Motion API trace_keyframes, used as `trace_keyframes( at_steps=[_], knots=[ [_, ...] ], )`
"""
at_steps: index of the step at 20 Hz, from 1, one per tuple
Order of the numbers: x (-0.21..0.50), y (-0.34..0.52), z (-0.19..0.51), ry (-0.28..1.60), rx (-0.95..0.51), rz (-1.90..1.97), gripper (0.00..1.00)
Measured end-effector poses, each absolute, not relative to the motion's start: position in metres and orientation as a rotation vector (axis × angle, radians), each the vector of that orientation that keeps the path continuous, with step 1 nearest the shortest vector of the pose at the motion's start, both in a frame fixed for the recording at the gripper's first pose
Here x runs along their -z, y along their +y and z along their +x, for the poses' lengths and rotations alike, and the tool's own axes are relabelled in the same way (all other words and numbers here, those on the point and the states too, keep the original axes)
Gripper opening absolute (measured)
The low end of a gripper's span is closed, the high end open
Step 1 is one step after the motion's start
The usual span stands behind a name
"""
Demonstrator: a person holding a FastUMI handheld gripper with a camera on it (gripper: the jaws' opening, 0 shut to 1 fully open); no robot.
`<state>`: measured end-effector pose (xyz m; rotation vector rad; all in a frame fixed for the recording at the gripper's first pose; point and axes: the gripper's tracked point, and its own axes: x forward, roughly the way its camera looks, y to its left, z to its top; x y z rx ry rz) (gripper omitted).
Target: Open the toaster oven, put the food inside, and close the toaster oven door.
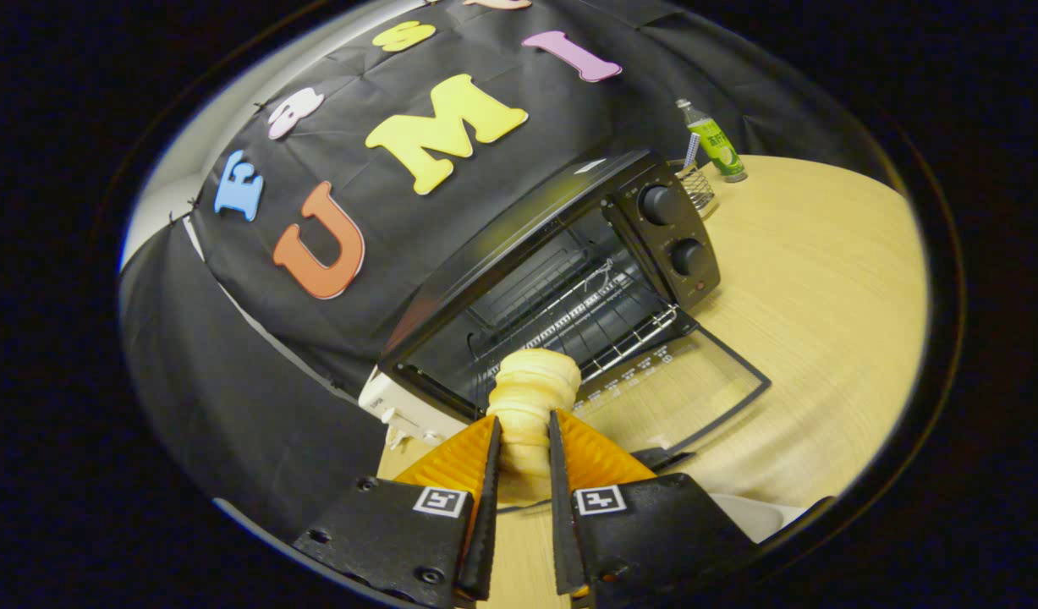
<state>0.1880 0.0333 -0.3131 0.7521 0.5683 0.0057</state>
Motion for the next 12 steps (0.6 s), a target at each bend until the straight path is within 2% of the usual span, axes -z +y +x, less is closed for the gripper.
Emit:
trace_keyframes(
  at_steps=[5, 12],
  knots=[
    [0.324, 0.026, 0.251, 0.524, 0.116, 0.802, 0.33],
    [0.37, 0.035, 0.293, 0.557, 0.213, 0.808, 0.33]
  ],
)
